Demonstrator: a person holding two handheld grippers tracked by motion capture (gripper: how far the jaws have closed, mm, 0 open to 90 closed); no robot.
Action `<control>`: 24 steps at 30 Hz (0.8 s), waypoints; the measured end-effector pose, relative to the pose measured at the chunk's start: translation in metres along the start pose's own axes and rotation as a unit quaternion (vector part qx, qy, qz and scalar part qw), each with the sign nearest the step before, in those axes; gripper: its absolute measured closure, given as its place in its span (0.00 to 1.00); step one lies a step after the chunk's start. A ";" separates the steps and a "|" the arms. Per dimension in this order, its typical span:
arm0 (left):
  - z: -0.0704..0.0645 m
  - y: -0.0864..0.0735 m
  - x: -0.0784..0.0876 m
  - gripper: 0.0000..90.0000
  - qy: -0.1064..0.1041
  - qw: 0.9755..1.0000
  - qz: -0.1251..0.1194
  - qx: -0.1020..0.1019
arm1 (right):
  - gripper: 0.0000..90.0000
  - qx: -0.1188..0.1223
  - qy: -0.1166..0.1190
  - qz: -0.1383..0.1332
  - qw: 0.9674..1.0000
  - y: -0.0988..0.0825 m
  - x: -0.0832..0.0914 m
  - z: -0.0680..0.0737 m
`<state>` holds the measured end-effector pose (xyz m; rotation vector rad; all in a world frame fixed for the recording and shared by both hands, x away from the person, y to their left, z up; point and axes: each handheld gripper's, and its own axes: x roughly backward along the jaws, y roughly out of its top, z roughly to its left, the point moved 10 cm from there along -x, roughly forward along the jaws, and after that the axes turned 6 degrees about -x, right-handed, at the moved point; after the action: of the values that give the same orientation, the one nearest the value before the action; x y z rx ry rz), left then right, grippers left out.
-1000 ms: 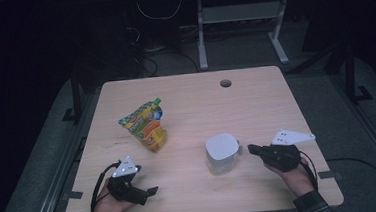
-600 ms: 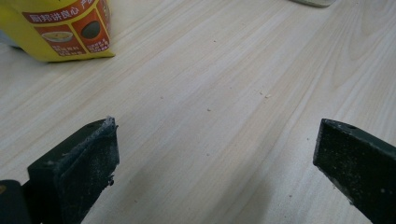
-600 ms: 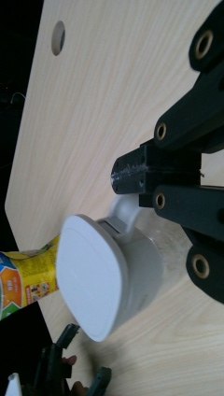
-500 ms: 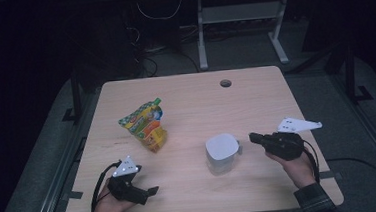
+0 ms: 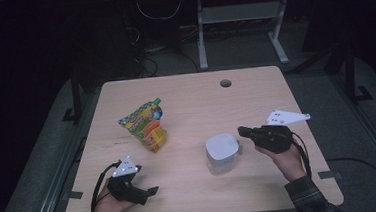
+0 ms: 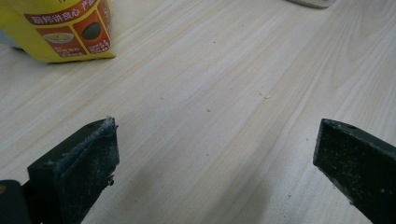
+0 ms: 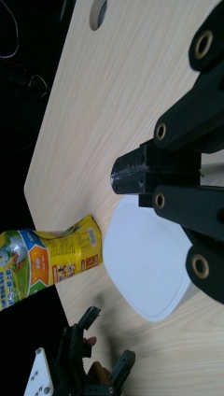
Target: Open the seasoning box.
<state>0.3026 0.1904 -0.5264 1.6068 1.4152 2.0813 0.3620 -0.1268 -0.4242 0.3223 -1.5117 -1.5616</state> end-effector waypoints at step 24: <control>-0.001 0.001 0.002 0.00 0.000 1.000 -0.001 -0.005 | 1.00 0.010 0.024 0.034 0.999 -0.009 -0.007 0.013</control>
<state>0.3016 0.1909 -0.5245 1.6005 1.4024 2.0849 0.3528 -0.1140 -0.4320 0.3150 -1.4872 -1.4752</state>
